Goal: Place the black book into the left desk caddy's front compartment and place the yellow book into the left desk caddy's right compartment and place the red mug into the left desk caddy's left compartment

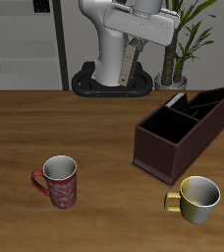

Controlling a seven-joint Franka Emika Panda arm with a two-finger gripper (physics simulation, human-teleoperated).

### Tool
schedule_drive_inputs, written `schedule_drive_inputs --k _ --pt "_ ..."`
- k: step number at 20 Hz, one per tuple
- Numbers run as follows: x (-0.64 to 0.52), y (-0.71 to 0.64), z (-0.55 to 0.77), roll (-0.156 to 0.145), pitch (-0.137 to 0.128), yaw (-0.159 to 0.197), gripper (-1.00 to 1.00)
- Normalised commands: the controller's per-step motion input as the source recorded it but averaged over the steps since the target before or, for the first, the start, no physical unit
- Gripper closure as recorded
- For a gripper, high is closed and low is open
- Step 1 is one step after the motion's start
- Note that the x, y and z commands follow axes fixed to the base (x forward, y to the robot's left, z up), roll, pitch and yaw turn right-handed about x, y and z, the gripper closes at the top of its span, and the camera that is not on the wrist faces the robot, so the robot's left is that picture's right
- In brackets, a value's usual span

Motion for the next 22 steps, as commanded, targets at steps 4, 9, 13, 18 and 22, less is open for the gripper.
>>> schedule_drive_inputs --k 4,9,13,18,22 --pt "0.29 0.04 0.14 -0.054 0.018 -0.073 1.0" --pt "0.24 0.4 0.08 0.076 -0.016 0.023 1.0" --pt "0.2 0.17 0.11 -0.001 0.002 -0.023 1.0" --pt "0.22 0.29 0.06 0.022 -0.005 -0.008 1.0" --pt "0.14 0.21 0.12 0.024 -0.034 0.048 1.0"
